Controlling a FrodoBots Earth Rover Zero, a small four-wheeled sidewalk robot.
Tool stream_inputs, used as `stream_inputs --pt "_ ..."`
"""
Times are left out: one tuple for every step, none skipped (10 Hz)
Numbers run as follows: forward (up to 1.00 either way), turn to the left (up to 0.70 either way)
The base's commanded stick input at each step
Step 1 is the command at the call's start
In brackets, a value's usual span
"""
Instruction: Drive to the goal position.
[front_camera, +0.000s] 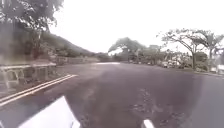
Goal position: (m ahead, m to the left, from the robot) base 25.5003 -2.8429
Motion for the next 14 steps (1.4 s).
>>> stream_inputs --pt "1.0 0.0" --pt "1.0 0.0" --pt "1.0 0.0" --pt "1.0 0.0" --pt "1.0 0.0" --pt "1.0 0.0" --pt "1.0 0.0" --pt "1.0 -0.08" --pt "1.0 -0.39" --pt "1.0 -0.4" --pt "1.0 -0.29" --pt "1.0 -0.09" --pt "1.0 0.0" --pt "1.0 0.0"
